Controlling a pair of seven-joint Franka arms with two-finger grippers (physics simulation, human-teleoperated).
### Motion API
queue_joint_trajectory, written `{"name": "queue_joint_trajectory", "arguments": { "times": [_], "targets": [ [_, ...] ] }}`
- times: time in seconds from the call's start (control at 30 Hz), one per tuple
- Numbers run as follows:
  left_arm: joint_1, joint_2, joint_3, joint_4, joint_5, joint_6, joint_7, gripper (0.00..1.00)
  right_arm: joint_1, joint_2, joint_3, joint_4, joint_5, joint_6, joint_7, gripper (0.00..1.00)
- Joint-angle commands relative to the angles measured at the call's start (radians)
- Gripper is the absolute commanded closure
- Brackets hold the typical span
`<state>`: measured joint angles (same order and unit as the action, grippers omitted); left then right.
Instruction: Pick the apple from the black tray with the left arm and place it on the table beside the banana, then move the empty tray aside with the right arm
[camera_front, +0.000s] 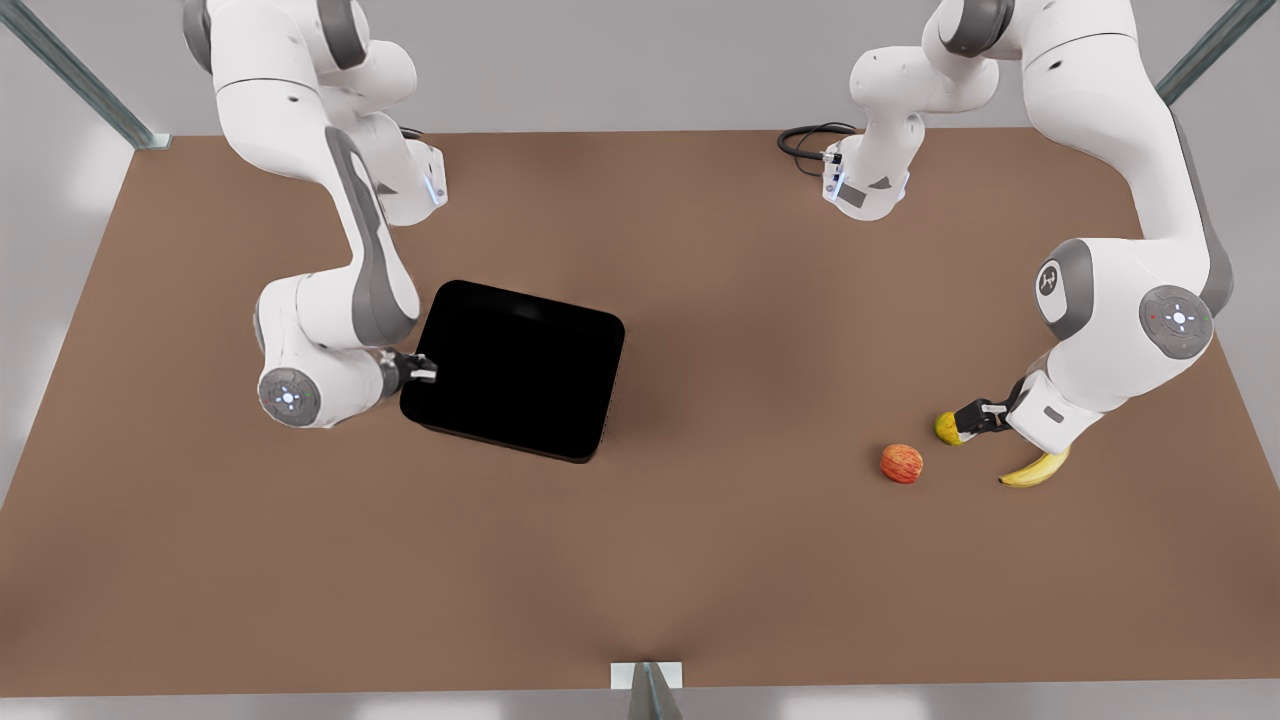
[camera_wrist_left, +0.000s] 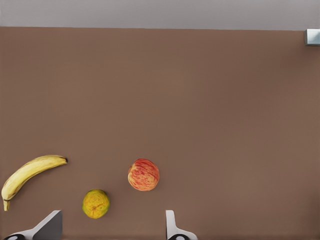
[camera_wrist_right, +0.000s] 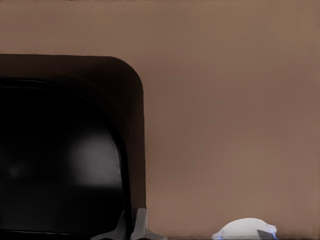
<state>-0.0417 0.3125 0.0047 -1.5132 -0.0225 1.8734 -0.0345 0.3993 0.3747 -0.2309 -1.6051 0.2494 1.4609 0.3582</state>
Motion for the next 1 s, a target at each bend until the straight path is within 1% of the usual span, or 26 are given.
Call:
{"name": "queue_joint_trajectory", "arguments": {
  "times": [0.0,0.07,0.2,0.37,0.47,0.53,0.6,0.67,0.7,0.73,0.77,0.8,0.83,0.87,0.97],
  "targets": [
    [0.000,-0.001,0.000,0.001,0.001,0.000,-0.002,0.00,0.000,0.000,-0.044,0.007,-0.015,-0.102,-0.249,0.93],
    [0.000,-0.001,0.000,0.001,0.001,0.000,-0.001,0.00,0.000,0.001,-0.100,0.007,-0.016,-0.108,-0.300,0.93],
    [0.000,-0.001,0.000,0.001,0.001,0.000,-0.002,0.00,-0.002,0.006,-0.180,0.008,-0.074,-0.109,-0.416,0.93],
    [-0.001,-0.001,0.000,0.001,0.001,0.000,-0.001,0.00,-0.019,0.024,-0.248,0.008,-0.128,-0.108,-0.544,0.93],
    [-0.001,-0.001,0.000,0.001,0.001,-0.002,-0.002,0.00,-0.022,0.081,-0.309,0.045,-0.130,-0.103,-0.631,0.93],
    [-0.001,-0.001,0.000,0.001,0.001,-0.002,-0.002,0.00,-0.028,0.108,-0.314,0.053,-0.128,-0.094,-0.645,0.93],
    [-0.001,-0.001,0.000,0.001,0.001,0.001,0.001,0.00,-0.045,0.168,-0.315,0.093,-0.124,-0.082,-0.674,0.93],
    [-0.001,0.008,0.000,0.004,0.010,0.039,-0.002,0.00,-0.053,0.196,-0.317,0.105,-0.121,-0.062,-0.703,0.91],
    [-0.003,0.008,0.000,0.004,0.012,0.047,-0.002,0.00,-0.051,0.196,-0.315,0.108,-0.122,-0.062,-0.694,0.68],
    [-0.003,0.008,0.000,0.004,0.012,0.047,-0.002,0.00,-0.050,0.196,-0.312,0.128,-0.125,-0.065,-0.677,0.33],
    [-0.004,0.008,0.000,0.004,0.016,0.047,-0.002,0.00,-0.048,0.188,-0.317,0.157,-0.117,-0.080,-0.679,0.04],
    [-0.007,0.008,0.000,0.002,0.032,0.047,-0.002,0.00,-0.048,0.185,-0.318,0.211,-0.116,-0.157,-0.679,0.00],
    [-0.009,0.008,0.000,0.004,0.032,0.047,-0.002,0.00,-0.048,0.182,-0.326,0.247,-0.116,-0.208,-0.680,0.00],
    [-0.009,0.008,0.000,0.004,0.032,0.047,-0.001,0.00,-0.048,0.148,-0.324,0.267,-0.117,-0.241,-0.682,0.00],
    [-0.009,0.008,0.000,0.002,0.032,0.047,-0.001,0.00,-0.048,0.086,-0.323,0.286,-0.096,-0.269,-0.683,0.00]
  ]
}}
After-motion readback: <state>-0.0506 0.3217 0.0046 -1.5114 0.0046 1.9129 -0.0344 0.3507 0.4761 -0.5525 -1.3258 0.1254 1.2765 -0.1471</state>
